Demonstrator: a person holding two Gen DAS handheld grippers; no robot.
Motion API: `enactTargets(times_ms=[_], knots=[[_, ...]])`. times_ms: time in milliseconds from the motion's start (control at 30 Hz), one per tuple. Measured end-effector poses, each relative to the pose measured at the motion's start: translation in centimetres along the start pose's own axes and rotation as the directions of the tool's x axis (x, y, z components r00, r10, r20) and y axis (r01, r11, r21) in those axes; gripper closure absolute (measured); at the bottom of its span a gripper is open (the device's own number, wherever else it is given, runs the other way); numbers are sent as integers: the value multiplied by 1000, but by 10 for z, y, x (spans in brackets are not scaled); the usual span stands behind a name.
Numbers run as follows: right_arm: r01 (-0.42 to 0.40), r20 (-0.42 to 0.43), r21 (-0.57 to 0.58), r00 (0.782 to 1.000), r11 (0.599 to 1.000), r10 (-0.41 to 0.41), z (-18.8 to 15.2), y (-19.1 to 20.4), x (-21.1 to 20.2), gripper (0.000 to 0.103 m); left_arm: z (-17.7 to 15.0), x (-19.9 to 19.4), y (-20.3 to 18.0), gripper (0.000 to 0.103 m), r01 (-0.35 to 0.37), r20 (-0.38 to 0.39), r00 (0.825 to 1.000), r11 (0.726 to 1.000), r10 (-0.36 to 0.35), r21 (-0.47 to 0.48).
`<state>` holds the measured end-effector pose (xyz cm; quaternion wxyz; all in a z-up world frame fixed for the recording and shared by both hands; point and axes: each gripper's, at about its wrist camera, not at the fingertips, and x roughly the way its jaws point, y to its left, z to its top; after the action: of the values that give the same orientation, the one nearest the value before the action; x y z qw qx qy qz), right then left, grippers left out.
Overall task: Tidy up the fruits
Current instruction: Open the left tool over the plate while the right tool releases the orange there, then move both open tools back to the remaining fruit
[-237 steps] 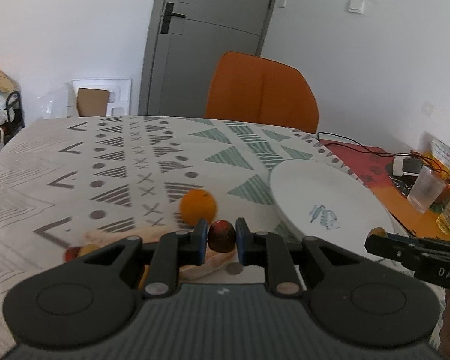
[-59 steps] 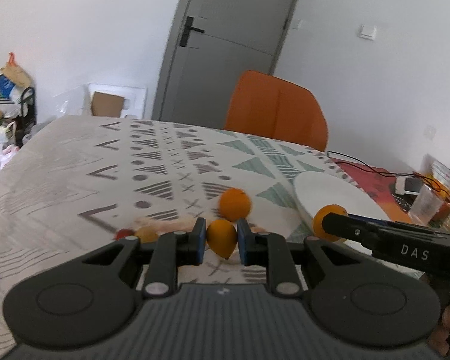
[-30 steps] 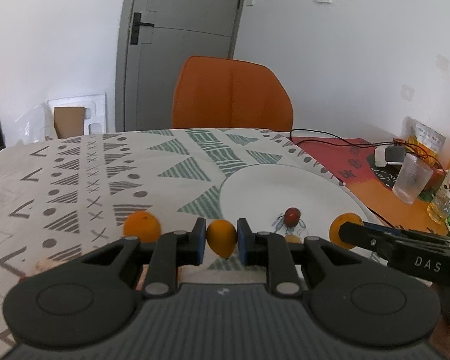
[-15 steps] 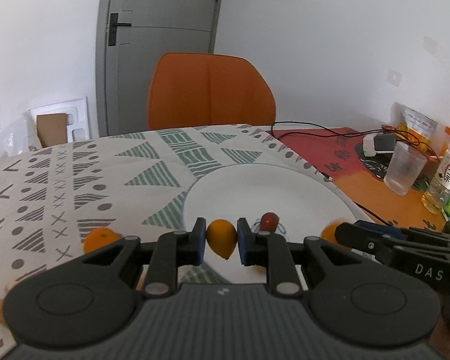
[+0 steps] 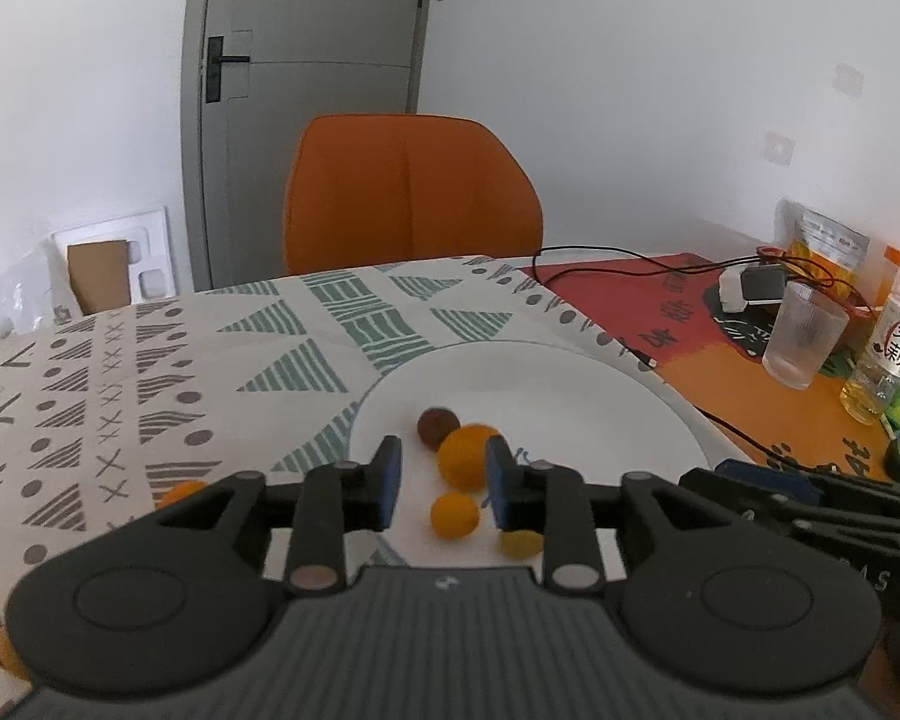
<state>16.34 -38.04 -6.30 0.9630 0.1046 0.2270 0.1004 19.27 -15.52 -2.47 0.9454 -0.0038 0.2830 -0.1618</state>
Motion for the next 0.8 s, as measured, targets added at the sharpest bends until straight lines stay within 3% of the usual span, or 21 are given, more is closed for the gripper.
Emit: enactTargets(times_ms=[100, 333, 467, 633, 800], knots=[[-9, 3, -7, 1000, 1000, 9, 0, 4, 0, 62, -2, -10, 6, 51, -36, 18, 999, 999, 36, -2], [-25, 12, -18, 1000, 1000, 25, -3, 18, -1, 40, -2, -35, 29, 19, -110, 56, 992, 993, 112, -35], [-37, 20, -39, 999, 999, 38, -4, 30, -3, 25, -2, -50, 44, 15, -174, 78, 981, 983, 179, -63], [-52, 32, -65, 998, 997, 54, -4, 43, -5, 7, -7, -67, 62, 10, -204, 75, 974, 972, 213, -113], [-63, 42, -86, 997, 994, 67, -2, 56, -10, 0, -14, -85, 78, 8, -230, 91, 965, 962, 245, -148]])
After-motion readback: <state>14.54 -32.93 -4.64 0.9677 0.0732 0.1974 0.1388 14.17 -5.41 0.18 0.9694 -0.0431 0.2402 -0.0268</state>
